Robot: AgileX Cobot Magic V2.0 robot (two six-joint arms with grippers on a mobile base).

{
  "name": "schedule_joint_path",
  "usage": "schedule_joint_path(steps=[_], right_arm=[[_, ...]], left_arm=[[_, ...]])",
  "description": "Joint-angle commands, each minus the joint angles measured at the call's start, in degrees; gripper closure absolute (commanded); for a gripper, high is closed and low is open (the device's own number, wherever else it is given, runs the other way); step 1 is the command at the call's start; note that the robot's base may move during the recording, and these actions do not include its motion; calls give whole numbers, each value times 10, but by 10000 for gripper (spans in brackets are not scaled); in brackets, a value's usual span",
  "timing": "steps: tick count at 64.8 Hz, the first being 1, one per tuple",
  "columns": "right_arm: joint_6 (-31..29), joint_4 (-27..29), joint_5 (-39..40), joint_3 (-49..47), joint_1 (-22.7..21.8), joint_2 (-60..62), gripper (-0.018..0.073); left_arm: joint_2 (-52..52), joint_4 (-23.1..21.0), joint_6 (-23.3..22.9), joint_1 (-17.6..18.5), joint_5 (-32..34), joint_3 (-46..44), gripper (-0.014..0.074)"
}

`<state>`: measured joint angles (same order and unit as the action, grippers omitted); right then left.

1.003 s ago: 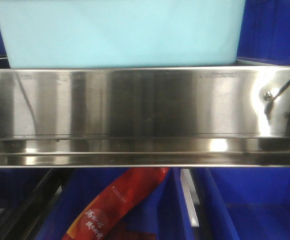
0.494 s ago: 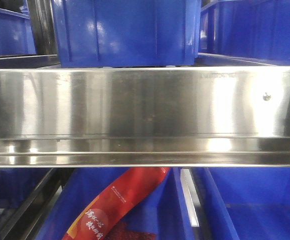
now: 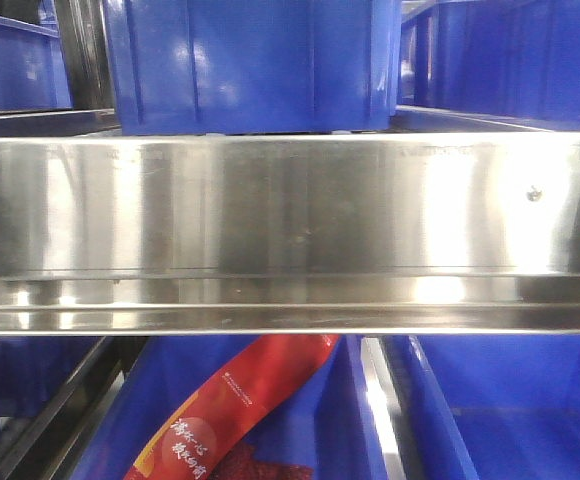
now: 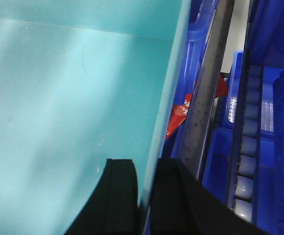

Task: Fetch blue bin and place on conveyor start
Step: 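Hold the bin with both grippers and back away from the shelf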

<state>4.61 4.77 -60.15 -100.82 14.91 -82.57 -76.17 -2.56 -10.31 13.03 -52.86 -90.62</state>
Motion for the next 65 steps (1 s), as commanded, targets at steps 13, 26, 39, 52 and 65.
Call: schedule_joint_path(steps=[13,26,39,52,65], right_arm=[[-14,-28,19,-5,-5,11,711],[-14,-28,19,-5,-5,11,711],[-14,-28,19,-5,-5,11,711],[-14,-28,19,-5,-5,11,711],[-14,-28,19,-5,-5,11,711]], left_arm=[[8,30,7,-3,20,-5,708],[8,30,7,-3,20,-5,708],[8,30,7,-3,20,-5,708],[8,30,7,-3,20,-5,708],[8,30,7,-3,20,-5,708]])
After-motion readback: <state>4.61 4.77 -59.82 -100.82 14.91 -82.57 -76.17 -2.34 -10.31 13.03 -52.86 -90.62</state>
